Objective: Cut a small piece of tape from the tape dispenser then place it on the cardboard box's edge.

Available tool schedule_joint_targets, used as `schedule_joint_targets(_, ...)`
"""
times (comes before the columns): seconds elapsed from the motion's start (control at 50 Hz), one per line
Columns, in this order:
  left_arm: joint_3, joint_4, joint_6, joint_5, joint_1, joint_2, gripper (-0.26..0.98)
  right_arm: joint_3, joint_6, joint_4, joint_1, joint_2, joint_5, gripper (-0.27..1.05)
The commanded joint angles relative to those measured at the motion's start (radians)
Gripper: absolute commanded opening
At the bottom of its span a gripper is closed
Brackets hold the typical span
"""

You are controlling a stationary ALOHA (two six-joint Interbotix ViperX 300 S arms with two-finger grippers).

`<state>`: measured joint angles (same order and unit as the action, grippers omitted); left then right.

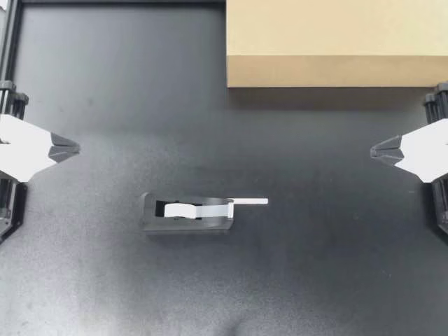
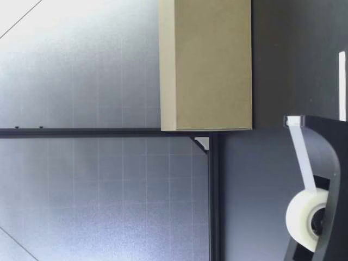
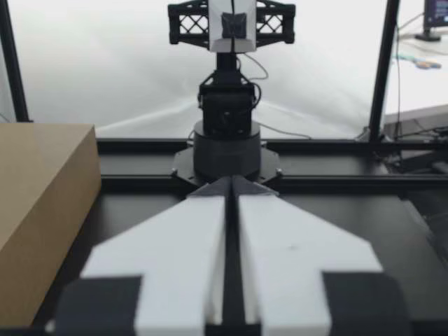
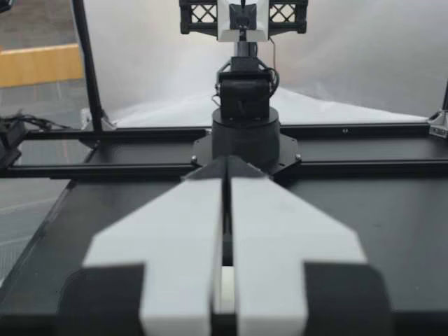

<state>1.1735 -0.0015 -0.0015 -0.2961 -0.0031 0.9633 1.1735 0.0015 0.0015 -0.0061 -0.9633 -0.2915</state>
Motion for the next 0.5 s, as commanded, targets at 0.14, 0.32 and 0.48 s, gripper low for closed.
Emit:
schedule_joint_targets(0.14, -0.002, 0.000, 0.009, -0.043, -0.014, -0.011, -0.11, -0.049, -0.005, -0.002, -0.006, 0.063, -0.071, -0.13)
schedule_joint_targets(0.32, 0.009, -0.002, 0.009, -0.069, -0.014, -0.028, -0.11, -0.152, 0.003, 0.012, -0.038, 0.255, -0.071, -0.13)
schedule_joint_targets(0.48, 0.009, -0.002, 0.009, -0.078, -0.014, -0.048, -0.11, -0.258, 0.008, 0.035, -0.049, 0.408, -0.038, -0.13)
